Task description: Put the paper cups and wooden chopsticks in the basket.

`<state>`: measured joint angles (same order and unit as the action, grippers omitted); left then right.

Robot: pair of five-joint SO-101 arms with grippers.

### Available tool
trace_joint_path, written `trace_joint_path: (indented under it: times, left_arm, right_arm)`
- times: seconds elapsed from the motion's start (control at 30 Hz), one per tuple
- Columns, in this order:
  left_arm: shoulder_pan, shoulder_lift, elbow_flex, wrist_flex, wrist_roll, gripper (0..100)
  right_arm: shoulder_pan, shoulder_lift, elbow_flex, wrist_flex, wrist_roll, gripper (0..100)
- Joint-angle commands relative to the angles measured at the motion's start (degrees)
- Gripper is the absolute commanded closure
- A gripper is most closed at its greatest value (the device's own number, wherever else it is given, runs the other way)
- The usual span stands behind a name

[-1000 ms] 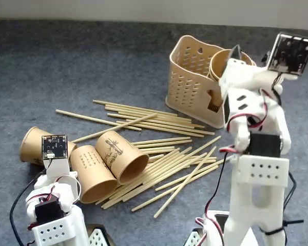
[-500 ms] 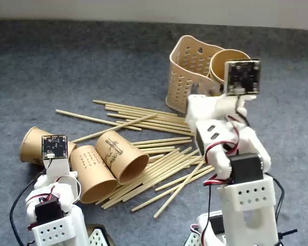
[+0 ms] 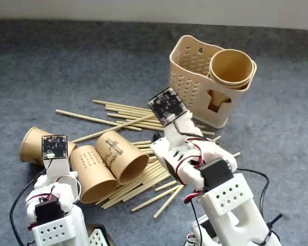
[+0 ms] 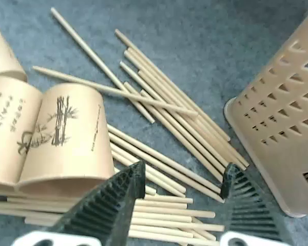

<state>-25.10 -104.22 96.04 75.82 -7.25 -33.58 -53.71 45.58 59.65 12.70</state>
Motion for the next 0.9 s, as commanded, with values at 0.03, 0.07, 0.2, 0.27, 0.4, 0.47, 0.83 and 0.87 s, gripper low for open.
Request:
trace_joint_path:
  times: [0.03,0.07,0.2,0.27,0.4,0.47,0.83,0.87]
  left_arm:
    - [0.8,-0.8,1.1,0.1,-0.3,99]
    - [0.8,-0.8,1.1,0.1,-0.3,99]
    - [0.8,-0.8,1.1,0.1,-0.3,99]
    - [0.8,-0.8,1.1,0.1,-0.3,99]
    - [0.8,-0.8,1.1,0.1,-0.3,99]
    - [0.8,-0.8,1.1,0.1,-0.3,99]
    - [0.8,-0.8,1.1,0.1,-0.3,99]
    - [0.8,-0.8,1.1,0.1,-0.3,99]
  right_arm:
    - [-5.1,-0.9,4.4,0.3,6.6,75.7]
    - [-6.5,-0.9,5.5,0.3,7.8,75.7]
    - [-10.3,-0.9,8.8,0.2,10.5,75.7]
    - [-11.6,-0.9,9.8,0.1,11.3,75.7]
    - [-12.6,-0.9,12.5,-3.2,11.3,75.7]
    - [-12.8,-0.9,15.2,-7.0,11.5,75.7]
    - [-12.8,-0.9,20.8,-18.1,11.1,75.7]
    - [-12.8,-0.9,20.8,-18.2,11.1,75.7]
